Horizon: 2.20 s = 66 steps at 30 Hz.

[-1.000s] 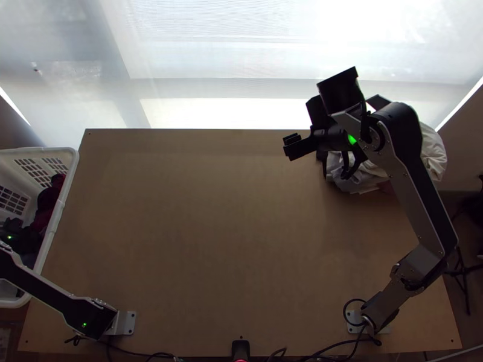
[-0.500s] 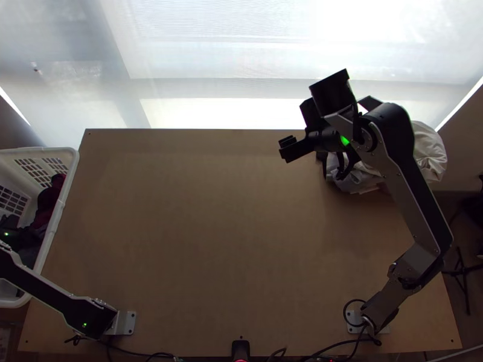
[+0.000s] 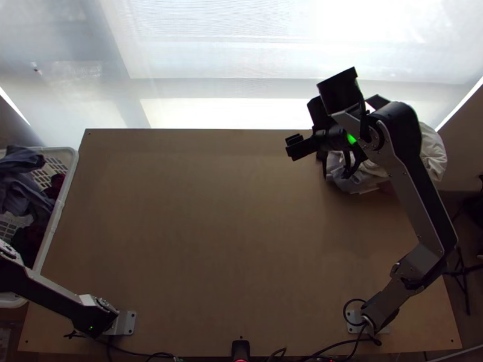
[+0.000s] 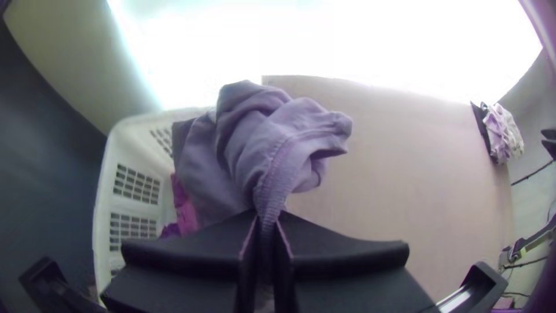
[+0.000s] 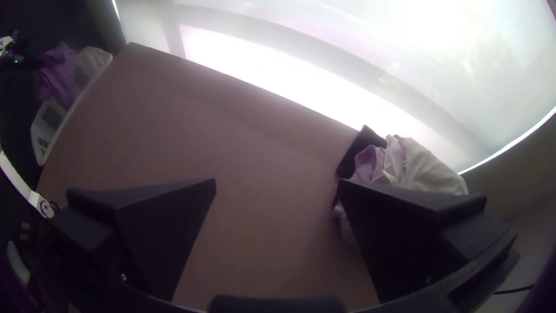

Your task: Fold the t-shirt

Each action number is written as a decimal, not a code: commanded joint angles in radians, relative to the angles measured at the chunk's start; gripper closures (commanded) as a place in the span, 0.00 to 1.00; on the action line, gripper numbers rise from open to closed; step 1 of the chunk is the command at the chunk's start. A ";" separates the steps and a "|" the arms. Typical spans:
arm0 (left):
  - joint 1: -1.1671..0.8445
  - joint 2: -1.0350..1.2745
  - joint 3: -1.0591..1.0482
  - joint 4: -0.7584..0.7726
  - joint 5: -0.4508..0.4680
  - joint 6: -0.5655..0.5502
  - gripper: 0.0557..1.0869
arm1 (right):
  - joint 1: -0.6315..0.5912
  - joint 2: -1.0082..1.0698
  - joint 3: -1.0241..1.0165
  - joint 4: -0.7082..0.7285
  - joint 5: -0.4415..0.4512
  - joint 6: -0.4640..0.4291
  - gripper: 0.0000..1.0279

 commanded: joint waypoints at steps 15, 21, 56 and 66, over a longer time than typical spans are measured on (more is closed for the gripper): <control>-1.349 -0.419 -0.116 0.116 -0.022 -0.421 0.90 | -0.414 -0.288 -0.462 -0.025 -0.004 0.009 0.05; -1.631 -0.326 -0.113 0.204 -0.036 -0.570 0.90 | -0.617 -0.389 -0.601 -0.014 -0.007 0.002 0.05; -1.328 -0.542 -0.911 0.260 -0.087 -0.405 0.04 | 0.204 -0.283 -0.784 0.061 -0.216 0.015 0.05; -1.148 -0.582 -0.974 0.336 -0.087 -0.418 0.04 | 0.470 -0.199 -0.736 0.090 -0.219 0.016 0.05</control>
